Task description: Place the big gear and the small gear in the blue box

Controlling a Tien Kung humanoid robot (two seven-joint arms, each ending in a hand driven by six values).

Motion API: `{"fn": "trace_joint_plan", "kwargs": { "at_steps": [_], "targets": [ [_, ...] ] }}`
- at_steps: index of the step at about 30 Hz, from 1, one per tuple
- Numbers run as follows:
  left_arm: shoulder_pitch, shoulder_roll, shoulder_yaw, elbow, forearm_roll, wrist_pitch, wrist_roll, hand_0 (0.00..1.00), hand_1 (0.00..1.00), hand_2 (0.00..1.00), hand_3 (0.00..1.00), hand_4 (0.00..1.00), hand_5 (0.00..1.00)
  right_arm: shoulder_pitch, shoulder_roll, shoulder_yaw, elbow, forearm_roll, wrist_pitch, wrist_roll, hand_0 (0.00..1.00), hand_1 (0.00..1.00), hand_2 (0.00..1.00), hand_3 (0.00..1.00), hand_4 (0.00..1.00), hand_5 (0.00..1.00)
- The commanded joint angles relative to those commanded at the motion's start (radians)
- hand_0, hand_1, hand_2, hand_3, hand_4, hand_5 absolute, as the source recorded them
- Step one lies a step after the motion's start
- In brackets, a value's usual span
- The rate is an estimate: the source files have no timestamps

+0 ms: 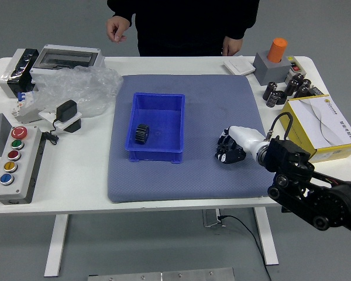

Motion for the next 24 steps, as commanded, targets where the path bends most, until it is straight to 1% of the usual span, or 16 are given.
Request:
{"fn": "trace_joint_plan", "kwargs": {
  "at_steps": [5, 6, 11, 12, 17, 18, 23, 24],
  "targets": [
    [0.000, -0.001, 0.000, 0.000, 0.000, 0.000, 0.000, 0.723, 0.672, 0.679, 0.685, 0.433, 0.017, -0.006, 0.003, 0.003, -0.001, -0.009, -0.011, 0.006, 0.646, 0.539, 0.644, 0.611, 0.688, 0.325],
    [0.000, -0.001, 0.000, 0.000, 0.000, 0.000, 0.000, 0.723, 0.672, 0.679, 0.686, 0.436, 0.021, -0.008, 0.003, 0.003, -0.001, -0.012, -0.013, 0.008, 0.680, 0.517, 0.588, 0.582, 0.649, 0.302],
    [0.001, -0.001, 0.001, 0.000, 0.000, 0.000, 0.000, 0.723, 0.672, 0.679, 0.686, 0.436, 0.021, -0.014, 0.006, 0.005, -0.002, -0.026, -0.022, 0.013, 0.680, 0.517, 0.588, 0.582, 0.649, 0.302],
    [0.001, -0.001, 0.002, 0.000, 0.000, 0.000, 0.000, 0.722, 0.672, 0.679, 0.684, 0.436, 0.023, -0.015, 0.007, 0.006, -0.002, -0.029, -0.024, 0.014, 0.686, 0.507, 0.564, 0.562, 0.569, 0.225],
    [0.002, -0.002, 0.002, 0.000, 0.000, 0.000, 0.000, 0.722, 0.672, 0.679, 0.684, 0.436, 0.023, -0.021, 0.008, 0.006, -0.004, -0.041, -0.037, 0.020, 0.686, 0.507, 0.564, 0.562, 0.569, 0.225],
    [0.002, -0.002, 0.002, 0.000, 0.000, 0.000, 0.000, 0.722, 0.672, 0.678, 0.684, 0.438, 0.025, -0.022, 0.008, 0.006, -0.004, -0.043, -0.040, 0.021, 0.658, 0.503, 0.542, 0.538, 0.497, 0.138],
    [0.002, -0.003, 0.002, 0.000, 0.000, 0.001, 0.000, 0.722, 0.672, 0.678, 0.684, 0.438, 0.025, -0.027, 0.008, 0.007, -0.005, -0.051, -0.050, 0.025, 0.658, 0.503, 0.542, 0.538, 0.497, 0.138],
    [0.002, -0.003, 0.003, 0.000, 0.000, 0.001, 0.000, 0.722, 0.671, 0.678, 0.685, 0.438, 0.025, -0.027, 0.008, 0.007, -0.005, -0.051, -0.052, 0.025, 0.634, 0.498, 0.534, 0.522, 0.467, 0.092]
  ]
}}
